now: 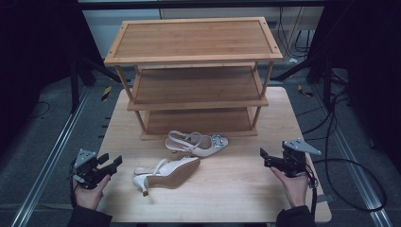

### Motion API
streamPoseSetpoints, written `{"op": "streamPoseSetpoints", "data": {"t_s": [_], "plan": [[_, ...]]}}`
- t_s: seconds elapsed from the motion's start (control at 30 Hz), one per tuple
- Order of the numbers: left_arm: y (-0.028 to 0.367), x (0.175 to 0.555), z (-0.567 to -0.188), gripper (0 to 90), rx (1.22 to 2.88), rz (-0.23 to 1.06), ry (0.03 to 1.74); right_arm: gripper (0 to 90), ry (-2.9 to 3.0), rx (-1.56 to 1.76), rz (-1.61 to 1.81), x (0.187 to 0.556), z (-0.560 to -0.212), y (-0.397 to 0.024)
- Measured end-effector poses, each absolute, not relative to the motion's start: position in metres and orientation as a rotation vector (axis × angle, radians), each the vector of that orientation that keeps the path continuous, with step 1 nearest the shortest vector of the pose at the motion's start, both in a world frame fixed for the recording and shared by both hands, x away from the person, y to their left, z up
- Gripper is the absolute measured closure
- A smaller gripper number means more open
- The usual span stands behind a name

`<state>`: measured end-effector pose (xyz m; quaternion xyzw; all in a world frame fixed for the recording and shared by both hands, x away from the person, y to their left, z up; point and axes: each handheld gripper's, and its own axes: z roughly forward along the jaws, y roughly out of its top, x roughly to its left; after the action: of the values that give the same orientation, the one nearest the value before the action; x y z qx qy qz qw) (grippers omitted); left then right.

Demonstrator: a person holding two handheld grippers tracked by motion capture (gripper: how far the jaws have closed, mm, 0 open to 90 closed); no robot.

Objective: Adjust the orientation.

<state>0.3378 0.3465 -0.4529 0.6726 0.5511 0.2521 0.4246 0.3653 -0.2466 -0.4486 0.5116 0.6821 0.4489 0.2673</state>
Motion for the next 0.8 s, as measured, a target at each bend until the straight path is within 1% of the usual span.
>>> {"op": "streamPoseSetpoints", "data": {"t_s": [0.1, 0.27, 0.37, 0.6, 0.77, 0.8], "plan": [[0.343, 0.336, -0.453, 42.7, 1.691, 0.607, 1.375, 16.3, 1.909, 1.343, 1.227, 0.366, -0.449, -0.236], [0.334, 0.332, -0.449, 50.6, 1.721, 0.578, 1.346, 27.4, 1.999, 1.278, 1.264, 0.362, -0.447, -0.213], [0.33, 0.328, -0.447, 54.9, 1.734, 0.567, 1.328, 32.1, 2.034, 1.211, 1.284, 0.36, -0.443, -0.197], [0.323, 0.326, -0.449, 62.6, 1.768, 0.507, 1.319, 36.7, 2.091, 1.143, 1.33, 0.368, -0.439, -0.17], [0.318, 0.323, -0.451, 66.1, 1.789, 0.474, 1.317, 44.3, 2.102, 1.098, 1.378, 0.372, -0.431, -0.15], [0.318, 0.323, -0.451, 66.9, 1.793, 0.468, 1.312, 47.8, 2.111, 1.083, 1.381, 0.373, -0.43, -0.146]]}}
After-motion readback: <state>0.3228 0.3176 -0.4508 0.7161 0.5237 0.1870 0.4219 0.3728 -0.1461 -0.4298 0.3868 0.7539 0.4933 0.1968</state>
